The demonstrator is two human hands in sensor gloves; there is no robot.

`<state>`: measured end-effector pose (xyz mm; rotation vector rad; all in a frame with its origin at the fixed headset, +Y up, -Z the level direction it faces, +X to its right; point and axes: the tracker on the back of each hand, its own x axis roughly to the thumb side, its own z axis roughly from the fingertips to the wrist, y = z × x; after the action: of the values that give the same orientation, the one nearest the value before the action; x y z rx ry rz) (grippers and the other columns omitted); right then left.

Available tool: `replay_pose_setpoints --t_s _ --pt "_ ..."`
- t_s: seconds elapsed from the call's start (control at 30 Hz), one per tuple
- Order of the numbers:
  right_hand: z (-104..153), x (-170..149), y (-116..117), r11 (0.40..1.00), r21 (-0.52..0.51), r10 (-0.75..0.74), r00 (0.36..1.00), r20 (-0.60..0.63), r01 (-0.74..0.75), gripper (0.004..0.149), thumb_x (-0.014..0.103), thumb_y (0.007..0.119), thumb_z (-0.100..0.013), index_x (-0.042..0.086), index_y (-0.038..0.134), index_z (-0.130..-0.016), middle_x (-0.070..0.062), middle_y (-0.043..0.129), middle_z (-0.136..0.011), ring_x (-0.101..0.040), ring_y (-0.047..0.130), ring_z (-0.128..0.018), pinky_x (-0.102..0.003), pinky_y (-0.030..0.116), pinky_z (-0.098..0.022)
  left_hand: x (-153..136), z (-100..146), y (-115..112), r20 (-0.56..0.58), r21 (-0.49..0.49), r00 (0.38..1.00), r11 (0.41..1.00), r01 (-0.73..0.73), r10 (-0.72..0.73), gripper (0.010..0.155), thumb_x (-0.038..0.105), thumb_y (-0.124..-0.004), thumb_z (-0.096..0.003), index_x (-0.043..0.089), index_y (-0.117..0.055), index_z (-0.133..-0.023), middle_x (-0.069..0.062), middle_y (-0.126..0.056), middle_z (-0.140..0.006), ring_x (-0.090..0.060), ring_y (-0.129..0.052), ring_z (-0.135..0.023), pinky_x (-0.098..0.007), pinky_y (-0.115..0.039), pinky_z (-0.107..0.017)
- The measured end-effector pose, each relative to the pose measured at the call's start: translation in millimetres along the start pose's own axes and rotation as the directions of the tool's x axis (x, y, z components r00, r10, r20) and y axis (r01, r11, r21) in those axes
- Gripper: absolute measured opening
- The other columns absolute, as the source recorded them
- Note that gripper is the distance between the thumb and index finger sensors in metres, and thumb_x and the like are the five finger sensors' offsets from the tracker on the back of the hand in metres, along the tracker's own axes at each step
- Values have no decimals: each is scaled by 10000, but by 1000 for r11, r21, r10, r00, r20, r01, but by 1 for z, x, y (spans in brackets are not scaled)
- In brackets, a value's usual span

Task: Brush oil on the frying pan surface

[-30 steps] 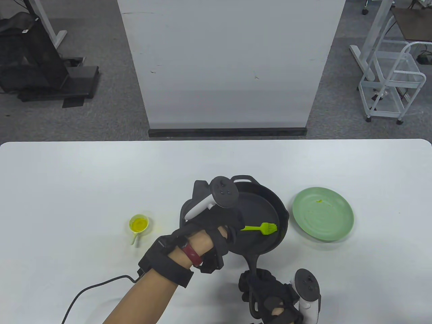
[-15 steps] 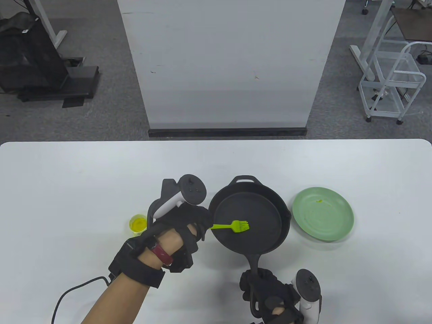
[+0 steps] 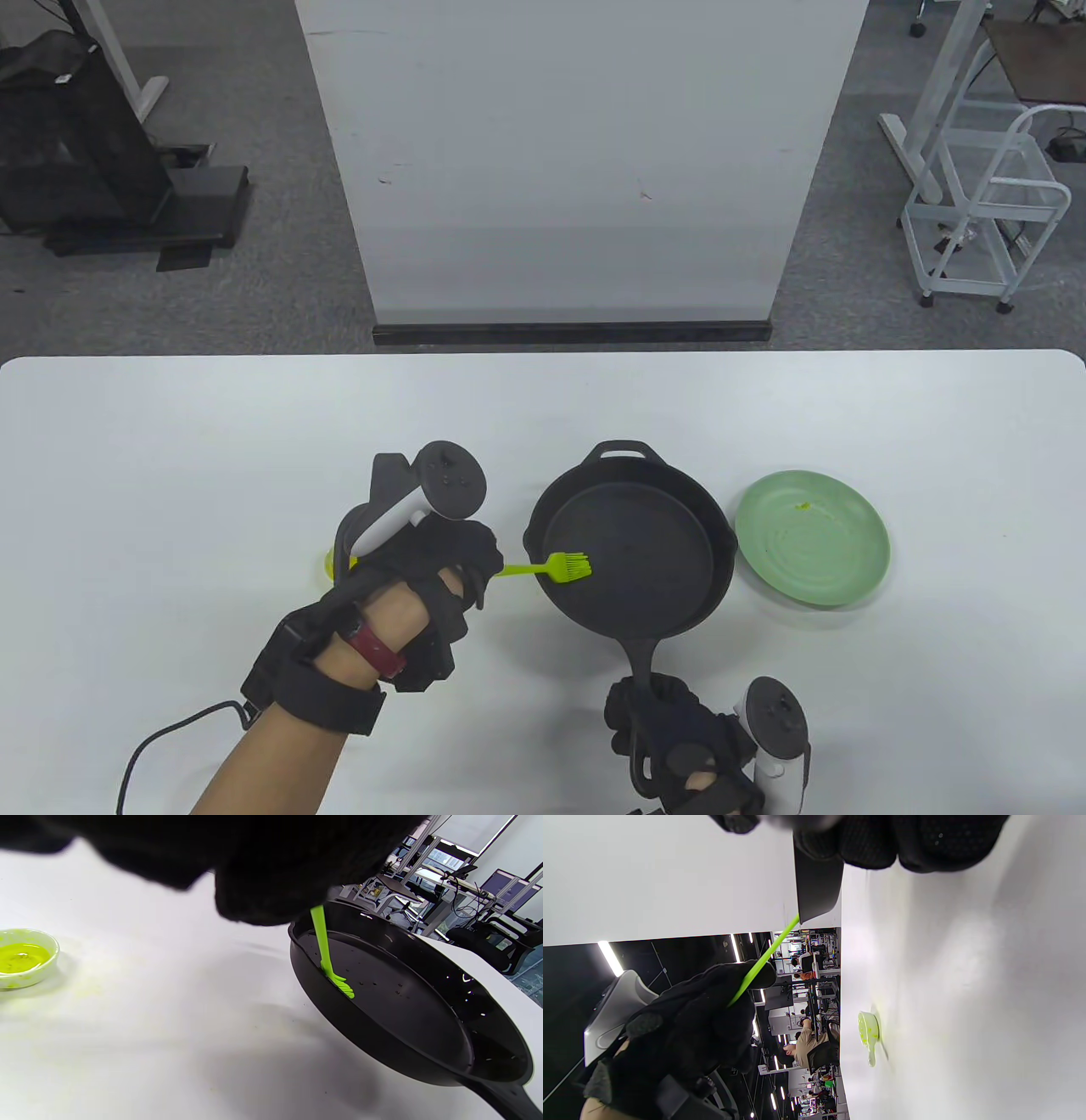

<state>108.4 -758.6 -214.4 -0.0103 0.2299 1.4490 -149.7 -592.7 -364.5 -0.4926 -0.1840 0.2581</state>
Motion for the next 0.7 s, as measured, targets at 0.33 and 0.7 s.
replay_pose_setpoints --t_s 0.33,0.7 --pt "0 0 0 1000 0 4 1000 2 -4 486 383 668 -450 22 645 -776 -273 683 -790 -502 737 -670 -434 758 -424 -19 -2 -14 45 -29 991 991 -127 129 473 407 -765 -466 91 -831 -812 17 -997 -384 -219 -935 -119 -438 -852 -164" --pt "0 1 -1 1000 10 -6 1000 17 6 486 391 665 -452 29 647 -776 -267 686 -791 -497 741 -671 -429 762 -425 -86 28 -5 82 85 930 927 -366 359 472 401 -703 -471 90 -784 -817 27 -974 -397 -204 -915 -118 -431 -845 -162"
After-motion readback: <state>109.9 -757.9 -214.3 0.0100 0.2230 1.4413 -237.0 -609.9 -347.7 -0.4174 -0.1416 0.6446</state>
